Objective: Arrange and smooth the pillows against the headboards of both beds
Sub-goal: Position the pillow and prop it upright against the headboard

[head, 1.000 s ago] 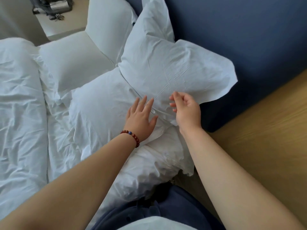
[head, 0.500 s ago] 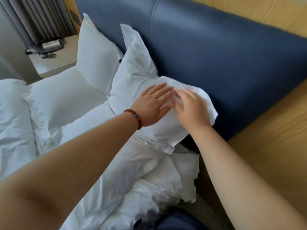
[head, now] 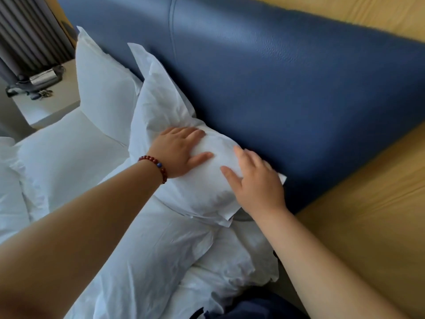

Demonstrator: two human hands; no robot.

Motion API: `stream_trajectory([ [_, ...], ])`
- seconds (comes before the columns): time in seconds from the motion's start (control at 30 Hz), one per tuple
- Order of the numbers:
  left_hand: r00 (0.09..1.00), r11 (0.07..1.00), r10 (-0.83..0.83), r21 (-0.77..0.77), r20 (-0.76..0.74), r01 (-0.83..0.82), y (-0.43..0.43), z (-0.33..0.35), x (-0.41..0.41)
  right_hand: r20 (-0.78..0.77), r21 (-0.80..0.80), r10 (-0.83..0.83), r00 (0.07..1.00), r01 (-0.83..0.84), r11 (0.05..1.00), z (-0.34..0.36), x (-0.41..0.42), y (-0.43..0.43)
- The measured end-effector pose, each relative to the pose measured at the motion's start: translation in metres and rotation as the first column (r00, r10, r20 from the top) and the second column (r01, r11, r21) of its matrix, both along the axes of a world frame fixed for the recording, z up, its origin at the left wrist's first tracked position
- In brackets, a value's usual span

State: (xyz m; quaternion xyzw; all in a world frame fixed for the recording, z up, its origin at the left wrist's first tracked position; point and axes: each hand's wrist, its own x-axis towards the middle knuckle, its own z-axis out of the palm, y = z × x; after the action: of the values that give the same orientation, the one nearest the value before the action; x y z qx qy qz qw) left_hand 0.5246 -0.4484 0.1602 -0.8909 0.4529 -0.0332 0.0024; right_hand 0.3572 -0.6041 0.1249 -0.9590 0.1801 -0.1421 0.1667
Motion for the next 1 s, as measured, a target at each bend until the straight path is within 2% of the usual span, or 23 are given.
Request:
stream_trajectory([
  [0.07,1.0,1.0,0.008,-0.007,0.027,-0.008,0.012,-0.004,0.0,-0.028,0.209,-0.039,0.999,0.044,0.977,-0.006,-0.015,0.002],
  [0.1,0.999,1.0,0.009,-0.01,0.043,-0.008,0.015,-0.004,-0.001,0.009,0.231,-0.055,0.998,0.052,0.972,-0.005,-0.024,0.001],
  [0.17,0.998,1.0,0.016,-0.012,0.06,-0.016,0.018,-0.002,-0.004,0.193,0.077,-0.079,0.978,0.066,0.995,0.007,-0.038,-0.002],
  [0.23,0.998,1.0,0.022,-0.016,0.059,-0.021,0.019,0.001,-0.008,0.408,-0.059,-0.051,0.912,0.082,0.995,0.027,-0.041,0.003],
  [0.3,0.997,0.999,0.032,-0.025,0.064,-0.03,0.019,0.002,-0.013,0.511,-0.114,0.043,0.858,0.017,0.993,0.046,-0.023,0.016],
  [0.37,0.997,0.998,0.047,-0.034,0.063,-0.045,0.019,0.002,-0.018,0.445,-0.131,0.143,0.884,-0.094,0.987,0.051,0.01,0.029],
  [0.4,0.997,0.998,0.05,-0.036,0.057,-0.048,0.02,0.002,-0.02,0.326,-0.125,0.165,0.931,-0.131,0.983,0.048,0.025,0.033],
  [0.47,0.998,0.999,0.043,-0.034,0.047,-0.041,0.024,0.001,-0.022,0.021,-0.103,0.13,0.991,-0.127,0.987,0.035,0.044,0.038],
  [0.53,0.998,0.999,0.035,-0.016,0.046,-0.034,0.032,0.001,-0.018,-0.103,-0.106,0.044,0.994,-0.055,0.993,0.019,0.04,0.032],
  [0.67,0.991,0.989,0.132,-0.067,0.037,-0.129,0.048,0.007,-0.004,-0.159,-0.106,-0.102,0.982,0.086,0.991,0.02,0.01,0.018],
  [0.73,0.992,0.984,0.114,-0.14,0.049,-0.106,0.049,0.014,0.003,-0.146,-0.096,-0.116,0.982,0.103,0.99,0.036,0.017,0.019],
  [0.83,0.995,0.969,0.075,-0.239,0.059,-0.058,0.043,0.03,0.023,-0.007,-0.105,0.004,1.0,-0.005,0.994,0.062,0.058,0.028],
  [0.9,0.993,0.942,0.117,-0.315,-0.021,-0.118,0.035,0.04,0.045,-0.048,-0.075,0.07,0.996,-0.073,0.994,0.069,0.09,0.032],
  [1.0,0.98,0.915,0.133,-0.363,-0.145,-0.178,0.026,0.044,0.081,-0.165,0.014,0.076,0.983,-0.075,0.997,0.058,0.118,0.031],
])
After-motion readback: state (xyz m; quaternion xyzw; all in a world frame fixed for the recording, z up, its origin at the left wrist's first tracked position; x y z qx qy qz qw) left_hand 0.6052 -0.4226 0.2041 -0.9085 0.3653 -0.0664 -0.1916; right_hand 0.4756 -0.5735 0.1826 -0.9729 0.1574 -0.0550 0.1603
